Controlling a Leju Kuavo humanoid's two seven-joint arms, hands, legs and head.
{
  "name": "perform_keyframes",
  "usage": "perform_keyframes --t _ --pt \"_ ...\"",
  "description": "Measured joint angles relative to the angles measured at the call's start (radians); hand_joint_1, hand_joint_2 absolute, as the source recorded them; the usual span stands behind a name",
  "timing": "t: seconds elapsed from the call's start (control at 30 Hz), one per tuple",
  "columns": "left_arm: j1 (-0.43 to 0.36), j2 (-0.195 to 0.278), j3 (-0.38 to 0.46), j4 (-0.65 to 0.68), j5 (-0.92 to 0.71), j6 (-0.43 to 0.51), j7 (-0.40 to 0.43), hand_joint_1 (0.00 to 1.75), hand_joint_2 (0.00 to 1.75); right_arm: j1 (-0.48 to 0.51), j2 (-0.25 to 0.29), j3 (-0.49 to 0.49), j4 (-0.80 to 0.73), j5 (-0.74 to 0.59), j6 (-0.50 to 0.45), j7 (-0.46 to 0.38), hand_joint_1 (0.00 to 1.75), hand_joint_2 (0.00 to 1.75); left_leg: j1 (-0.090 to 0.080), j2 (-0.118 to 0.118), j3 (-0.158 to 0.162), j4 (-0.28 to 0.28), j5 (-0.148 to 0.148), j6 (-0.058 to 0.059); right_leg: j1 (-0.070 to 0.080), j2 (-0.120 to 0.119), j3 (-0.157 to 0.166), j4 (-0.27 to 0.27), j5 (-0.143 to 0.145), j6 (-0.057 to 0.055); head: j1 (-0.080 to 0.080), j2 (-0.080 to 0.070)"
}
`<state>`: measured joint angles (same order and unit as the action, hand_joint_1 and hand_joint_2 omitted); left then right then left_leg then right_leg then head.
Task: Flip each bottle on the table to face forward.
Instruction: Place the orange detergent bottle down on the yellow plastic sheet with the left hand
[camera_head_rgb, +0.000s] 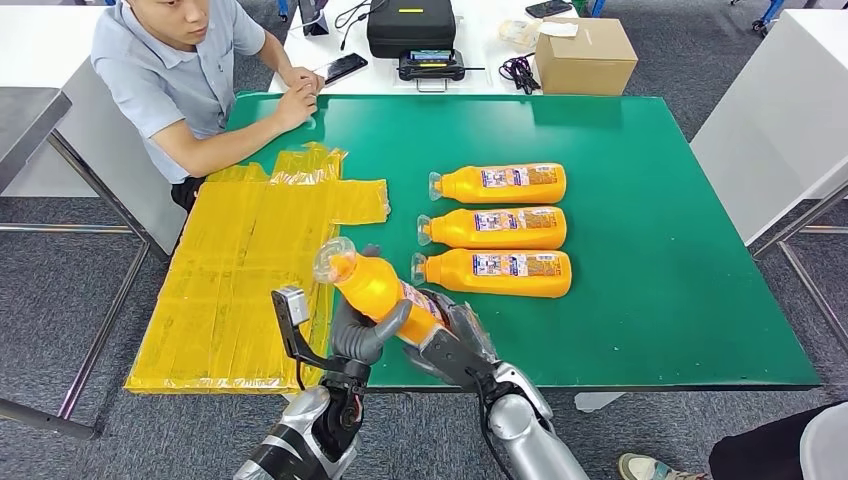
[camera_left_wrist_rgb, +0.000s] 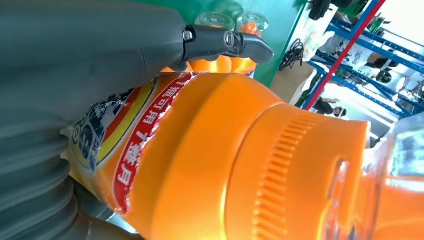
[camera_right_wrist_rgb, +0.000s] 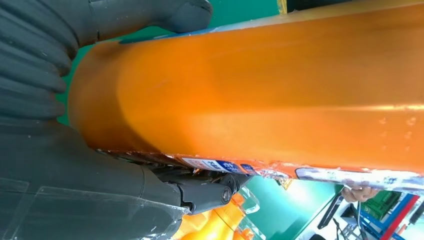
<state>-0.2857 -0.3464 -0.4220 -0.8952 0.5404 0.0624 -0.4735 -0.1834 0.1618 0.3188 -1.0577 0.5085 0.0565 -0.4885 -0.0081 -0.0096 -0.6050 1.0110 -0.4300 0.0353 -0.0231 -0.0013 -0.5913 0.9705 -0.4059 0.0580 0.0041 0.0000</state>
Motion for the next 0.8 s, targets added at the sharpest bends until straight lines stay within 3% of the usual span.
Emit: perform_keyframes --t 0.03,0.07,0.37,0.6,0.8 --pt "0.000 0.000 0.001 0.001 -0.003 -0.005 -0.002 1.75 1.75 0.000 -0.001 0.000 0.002 -0.004 0.000 -0.002 0.24 1.75 0.000 0.000 0.000 0.000 0.000 0.000 0.000 0.000 0.000 0.000 0.000 0.000 0.000 0.000" --pt "0.000 0.000 0.002 0.001 -0.007 -0.009 -0.006 1.75 1.75 0.000 -0.002 0.000 0.004 -0.008 0.001 -0.004 0.01 1.75 0.000 0.000 0.000 0.000 0.000 0.000 0.000 0.000 0.000 0.000 0.000 0.000 0.000 0.000" --pt "0.001 -0.003 0.005 0.000 -0.026 -0.035 -0.031 1.75 1.75 0.000 -0.004 -0.006 0.024 -0.057 0.030 -0.014 0.00 1.75 0.000 0.000 0.000 0.000 0.000 0.000 0.000 0.000 0.000 0.000 0.000 0.000 0.000 0.000" --pt "0.005 -0.003 0.005 -0.036 -0.201 0.069 -0.100 1.75 1.75 0.005 -0.010 -0.012 0.027 -0.137 0.080 -0.015 0.00 1.75 0.000 0.000 0.000 0.000 0.000 0.000 0.000 0.000 0.000 0.000 0.000 0.000 0.000 0.000" --pt "0.015 -0.003 0.009 -0.091 -0.268 0.108 -0.101 1.75 1.75 0.011 -0.018 -0.021 0.018 -0.160 0.095 -0.016 0.00 1.75 0.000 0.000 0.000 0.000 0.000 0.000 0.000 0.000 0.000 0.000 0.000 0.000 0.000 0.000"
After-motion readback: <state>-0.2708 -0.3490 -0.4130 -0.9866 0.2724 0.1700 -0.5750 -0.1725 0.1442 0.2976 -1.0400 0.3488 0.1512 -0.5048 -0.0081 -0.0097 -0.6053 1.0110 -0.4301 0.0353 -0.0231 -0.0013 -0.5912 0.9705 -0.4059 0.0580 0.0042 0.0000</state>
